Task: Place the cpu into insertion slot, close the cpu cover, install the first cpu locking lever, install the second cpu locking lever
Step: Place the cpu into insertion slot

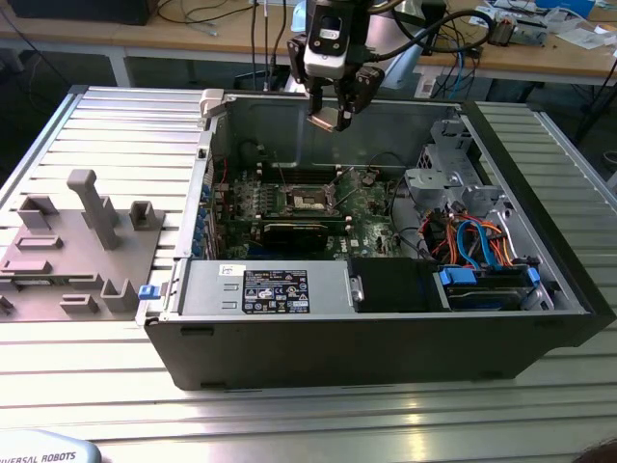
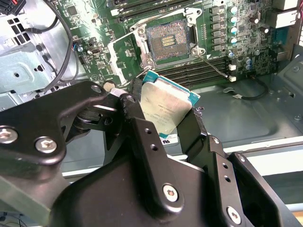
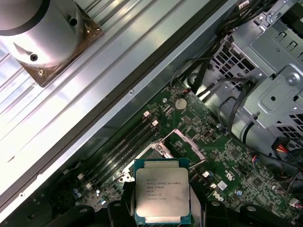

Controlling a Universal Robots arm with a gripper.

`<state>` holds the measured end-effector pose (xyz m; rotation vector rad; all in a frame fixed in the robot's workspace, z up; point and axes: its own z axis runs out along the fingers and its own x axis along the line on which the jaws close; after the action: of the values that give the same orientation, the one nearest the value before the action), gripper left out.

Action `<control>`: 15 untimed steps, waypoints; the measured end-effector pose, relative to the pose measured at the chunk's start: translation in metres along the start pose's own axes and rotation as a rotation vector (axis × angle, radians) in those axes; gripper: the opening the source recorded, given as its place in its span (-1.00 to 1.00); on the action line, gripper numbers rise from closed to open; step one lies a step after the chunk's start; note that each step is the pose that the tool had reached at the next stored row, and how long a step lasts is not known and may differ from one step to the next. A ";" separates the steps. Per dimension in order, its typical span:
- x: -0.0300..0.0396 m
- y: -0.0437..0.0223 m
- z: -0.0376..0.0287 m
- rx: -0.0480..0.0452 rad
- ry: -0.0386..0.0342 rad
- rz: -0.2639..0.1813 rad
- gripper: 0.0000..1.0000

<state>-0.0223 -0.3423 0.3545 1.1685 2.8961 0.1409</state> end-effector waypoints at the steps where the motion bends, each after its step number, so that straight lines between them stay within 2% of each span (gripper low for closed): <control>1: 0.0000 0.0000 0.0000 0.0000 -0.0001 0.001 0.08; 15: 0.0000 0.0000 0.0000 -0.0004 -0.0016 0.018 0.08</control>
<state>-0.0223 -0.3424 0.3545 1.1941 2.8847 0.1406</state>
